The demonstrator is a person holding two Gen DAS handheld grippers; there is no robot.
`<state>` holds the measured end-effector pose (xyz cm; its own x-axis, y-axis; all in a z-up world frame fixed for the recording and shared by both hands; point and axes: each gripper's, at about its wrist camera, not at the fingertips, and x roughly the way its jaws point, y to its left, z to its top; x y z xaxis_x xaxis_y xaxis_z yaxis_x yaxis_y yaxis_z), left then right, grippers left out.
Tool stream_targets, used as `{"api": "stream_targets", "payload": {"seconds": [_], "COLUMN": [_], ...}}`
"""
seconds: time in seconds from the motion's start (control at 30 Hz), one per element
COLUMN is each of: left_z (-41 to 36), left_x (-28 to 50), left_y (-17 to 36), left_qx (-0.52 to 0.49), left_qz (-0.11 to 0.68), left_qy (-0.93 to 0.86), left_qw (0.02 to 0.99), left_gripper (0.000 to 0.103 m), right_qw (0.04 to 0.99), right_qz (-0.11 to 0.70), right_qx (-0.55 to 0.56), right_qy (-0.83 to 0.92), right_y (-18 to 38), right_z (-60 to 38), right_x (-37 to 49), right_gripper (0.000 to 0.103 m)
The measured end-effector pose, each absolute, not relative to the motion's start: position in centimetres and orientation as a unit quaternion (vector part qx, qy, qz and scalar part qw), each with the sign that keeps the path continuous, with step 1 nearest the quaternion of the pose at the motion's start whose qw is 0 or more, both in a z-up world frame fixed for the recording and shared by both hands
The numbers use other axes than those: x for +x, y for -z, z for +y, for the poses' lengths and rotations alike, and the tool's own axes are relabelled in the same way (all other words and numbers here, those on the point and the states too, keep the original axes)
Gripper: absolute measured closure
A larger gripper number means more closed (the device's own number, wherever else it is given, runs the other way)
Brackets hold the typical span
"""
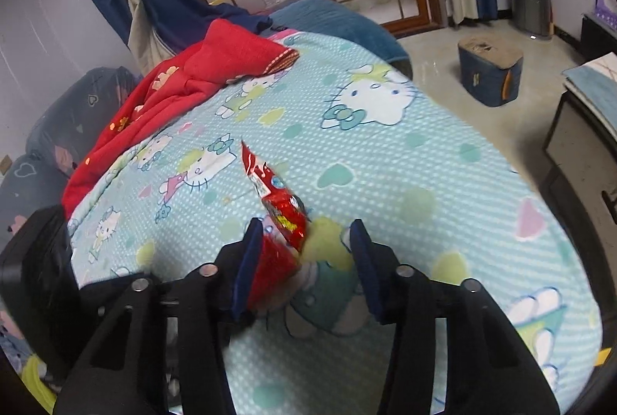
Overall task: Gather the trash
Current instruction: 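Grasp the red tube with the left tool while the right tool grasps the red wrapper, then carry the red tube and red wrapper in both tools over the yellow bin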
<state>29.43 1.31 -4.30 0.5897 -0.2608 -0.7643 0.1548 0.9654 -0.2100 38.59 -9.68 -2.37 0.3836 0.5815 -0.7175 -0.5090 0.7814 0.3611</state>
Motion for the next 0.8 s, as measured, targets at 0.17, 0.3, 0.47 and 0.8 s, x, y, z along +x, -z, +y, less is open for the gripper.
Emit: {"api": "stream_targets", "payload": {"seconds": [0.17, 0.3, 0.47, 0.8], "left_z": [1.6, 1.9, 2.6, 0.6], "left_x": [26.6, 24.9, 23.4, 21.4], "left_y": [4.4, 4.2, 3.8, 1.4], "left_qx": [-0.085, -0.103, -0.141, -0.161], "left_qz": [0.438, 0.434, 0.422, 0.390], "left_qy": [0.127, 0.122, 0.120, 0.148], "left_qw": [0.886, 0.887, 0.888, 0.895], "left_gripper": [0.074, 0.075, 0.075, 0.076], "right_qw": [0.823, 0.823, 0.842, 0.880], "right_qz": [0.459, 0.453, 0.422, 0.370], "right_qx": [0.036, 0.023, 0.024, 0.065], "right_qy": [-0.333, -0.342, -0.335, -0.290], "right_y": [3.5, 4.0, 2.9, -0.6], "right_z": [-8.4, -8.2, -10.3, -19.7], "right_x": [39.4, 38.6, 36.5, 31.3], "right_gripper": [0.073, 0.101, 0.102, 0.102]}}
